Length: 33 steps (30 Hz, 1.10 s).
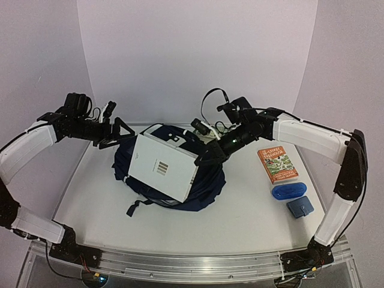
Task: Pack the student bag
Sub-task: Pick up the book from the center of the board.
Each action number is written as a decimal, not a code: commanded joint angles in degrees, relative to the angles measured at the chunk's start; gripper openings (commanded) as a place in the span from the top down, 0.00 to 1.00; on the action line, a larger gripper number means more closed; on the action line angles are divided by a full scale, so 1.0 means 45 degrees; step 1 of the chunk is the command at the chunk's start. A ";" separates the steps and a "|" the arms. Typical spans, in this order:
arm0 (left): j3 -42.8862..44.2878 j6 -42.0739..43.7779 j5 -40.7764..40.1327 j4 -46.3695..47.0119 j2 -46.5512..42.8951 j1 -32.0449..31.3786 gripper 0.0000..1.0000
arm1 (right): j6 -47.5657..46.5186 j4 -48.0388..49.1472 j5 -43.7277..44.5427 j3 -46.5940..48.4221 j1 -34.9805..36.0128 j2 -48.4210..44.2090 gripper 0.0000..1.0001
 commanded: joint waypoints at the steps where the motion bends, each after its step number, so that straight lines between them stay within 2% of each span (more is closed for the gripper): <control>1: 0.1595 0.2218 0.2045 -0.0913 0.0644 -0.0078 0.02 | -0.2458 -0.1902 0.0314 0.0539 0.0059 -0.1022 1.00; 5: 0.2948 0.4054 0.2218 -0.2534 0.1094 -0.0652 0.02 | -0.3559 -0.3405 0.0161 0.1067 0.0076 -0.1155 1.00; 9: 0.3381 0.5420 0.2477 -0.3441 0.1326 -0.1397 0.01 | -0.4297 -0.4176 0.0131 0.1164 0.0166 -0.1397 1.00; 16: 0.2403 0.6360 0.2623 -0.3290 0.1484 -0.3321 0.01 | -0.5194 -0.5080 0.0662 0.1367 0.1006 -0.1702 1.00; 23: 0.2372 0.7212 0.2354 -0.3971 0.2055 -0.5276 0.02 | -0.5806 -0.5710 0.1277 0.1505 0.1799 -0.1684 1.00; 28: 0.1902 0.7314 0.2445 -0.3957 0.2523 -0.6754 0.06 | -0.5806 -0.5773 0.1274 0.1681 0.1918 -0.1693 1.00; 33: 0.1777 0.7238 0.2567 -0.3954 0.2660 -0.7303 0.12 | -0.5821 -0.5893 0.1322 0.1817 0.2030 -0.1684 1.00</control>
